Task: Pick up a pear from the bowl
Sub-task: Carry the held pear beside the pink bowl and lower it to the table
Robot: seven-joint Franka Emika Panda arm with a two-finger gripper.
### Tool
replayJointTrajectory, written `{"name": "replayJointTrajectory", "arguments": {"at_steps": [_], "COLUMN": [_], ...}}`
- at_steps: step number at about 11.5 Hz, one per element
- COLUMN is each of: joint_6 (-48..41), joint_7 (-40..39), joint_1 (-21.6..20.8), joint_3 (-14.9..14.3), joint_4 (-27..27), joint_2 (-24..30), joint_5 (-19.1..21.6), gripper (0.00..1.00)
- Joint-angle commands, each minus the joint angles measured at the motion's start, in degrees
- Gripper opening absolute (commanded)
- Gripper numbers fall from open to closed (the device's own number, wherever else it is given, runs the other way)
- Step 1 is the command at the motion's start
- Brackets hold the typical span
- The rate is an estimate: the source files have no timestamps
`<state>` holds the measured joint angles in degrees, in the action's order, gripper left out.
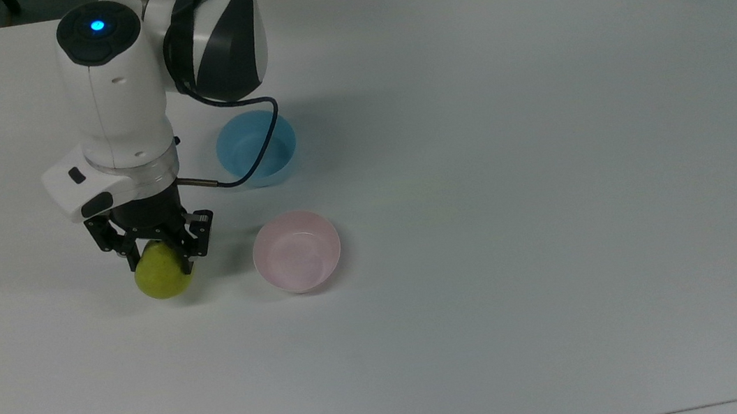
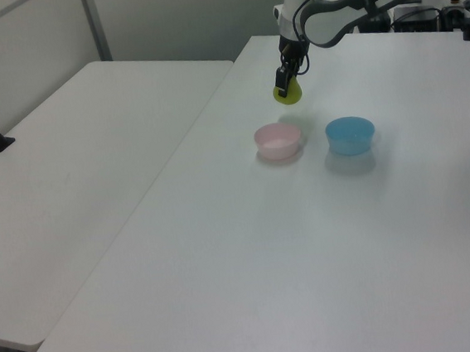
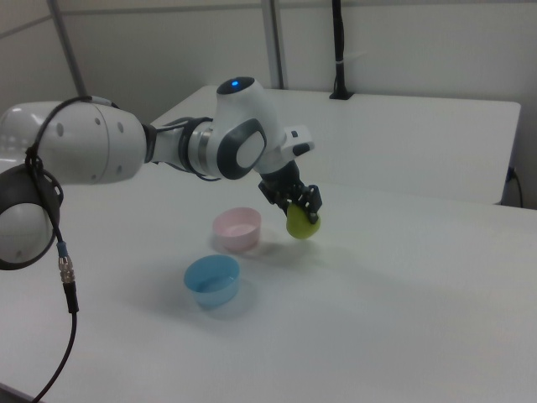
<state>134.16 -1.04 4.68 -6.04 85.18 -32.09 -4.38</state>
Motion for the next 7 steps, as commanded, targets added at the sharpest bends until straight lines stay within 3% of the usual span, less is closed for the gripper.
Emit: {"name": "replayJointTrajectory", "arguments": {"at_steps": [1, 5, 7], "joint_6": [5.3, 8.3, 8.3], "joint_7": [-0.9, -0.7, -0.5], "joint_1": [1.1, 1.9, 1.8], "joint_3": [0.0, 0.0, 0.0], "joint_4": [0.0, 0.2, 0.2], "joint_2": [-2.7, -4.6, -4.2], "joint_5": [-1.0, -2.3, -2.5], "gripper": [0.47, 0.55, 0.82]}}
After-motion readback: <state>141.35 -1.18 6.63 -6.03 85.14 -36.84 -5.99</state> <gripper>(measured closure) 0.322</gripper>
